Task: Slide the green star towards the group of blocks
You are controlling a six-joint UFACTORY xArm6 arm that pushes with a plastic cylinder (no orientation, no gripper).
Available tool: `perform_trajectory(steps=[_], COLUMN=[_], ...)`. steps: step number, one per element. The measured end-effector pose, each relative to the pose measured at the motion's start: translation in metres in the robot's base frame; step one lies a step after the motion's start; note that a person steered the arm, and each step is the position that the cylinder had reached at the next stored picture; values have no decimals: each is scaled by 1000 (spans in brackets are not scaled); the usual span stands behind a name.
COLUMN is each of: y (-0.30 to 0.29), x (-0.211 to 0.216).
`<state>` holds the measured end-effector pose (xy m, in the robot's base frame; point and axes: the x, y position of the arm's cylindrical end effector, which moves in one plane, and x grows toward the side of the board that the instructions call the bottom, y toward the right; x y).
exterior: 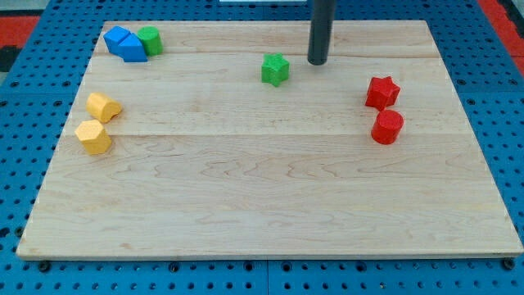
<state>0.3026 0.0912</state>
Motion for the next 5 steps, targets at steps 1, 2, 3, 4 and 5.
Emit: perform_trajectory(steps=[1, 2, 3, 4, 5], y=[-115, -225, -160, -208, -271], x=[4, -2, 23, 43, 44])
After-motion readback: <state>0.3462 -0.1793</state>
